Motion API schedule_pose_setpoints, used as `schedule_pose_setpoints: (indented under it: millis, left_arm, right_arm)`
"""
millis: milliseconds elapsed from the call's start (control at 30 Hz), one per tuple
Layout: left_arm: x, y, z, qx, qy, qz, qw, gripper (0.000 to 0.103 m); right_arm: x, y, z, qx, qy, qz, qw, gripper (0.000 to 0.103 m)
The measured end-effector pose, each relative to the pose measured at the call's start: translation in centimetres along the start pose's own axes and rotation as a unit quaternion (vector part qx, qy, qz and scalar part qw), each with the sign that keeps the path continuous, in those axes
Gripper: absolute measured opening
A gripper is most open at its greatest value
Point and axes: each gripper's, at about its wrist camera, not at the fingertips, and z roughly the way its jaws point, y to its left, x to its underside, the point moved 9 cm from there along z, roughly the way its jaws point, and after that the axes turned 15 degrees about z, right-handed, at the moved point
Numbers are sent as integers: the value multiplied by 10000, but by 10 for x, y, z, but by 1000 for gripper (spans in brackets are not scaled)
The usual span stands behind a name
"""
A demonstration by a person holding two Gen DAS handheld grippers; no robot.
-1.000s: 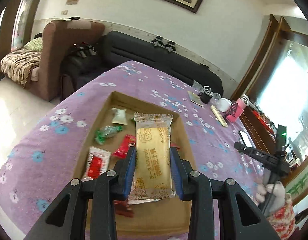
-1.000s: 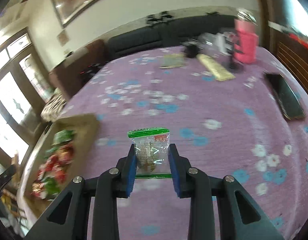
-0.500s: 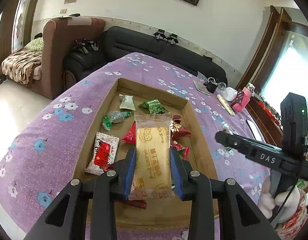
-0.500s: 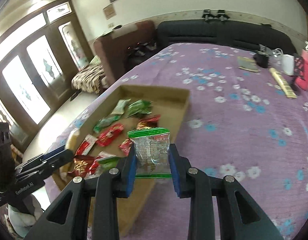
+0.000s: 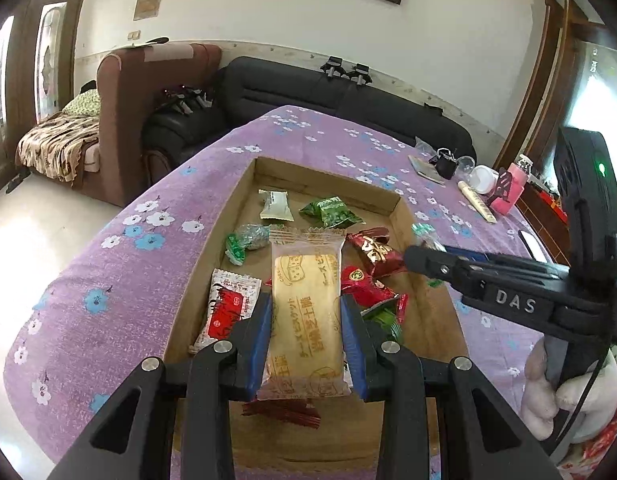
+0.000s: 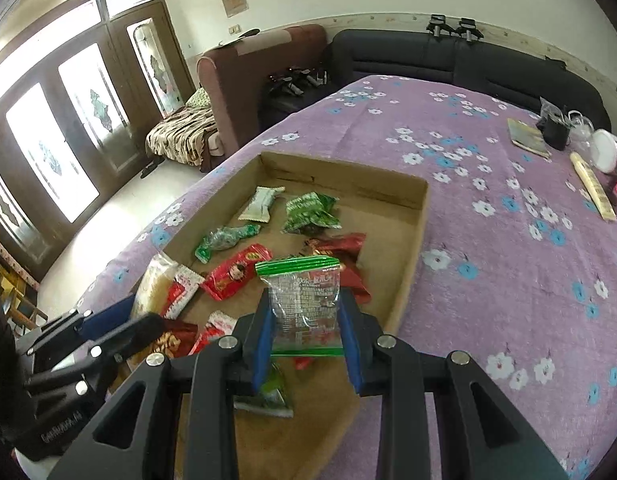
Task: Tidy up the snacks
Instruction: 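Carry both snacks into the cardboard box and open both tools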
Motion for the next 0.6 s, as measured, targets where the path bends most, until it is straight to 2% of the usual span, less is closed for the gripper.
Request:
schedule_pose_setpoints:
  millis: [233,600]
  left_arm:
    - [-1,9,9,44,60,-110,9999,35]
    - [-2,9,23,141,180,-125,9997,35]
  right_arm:
    - [-16,15,19,166,-16,-219,9996,30]
    - [-26,12,59,406,254,-129,9988,30]
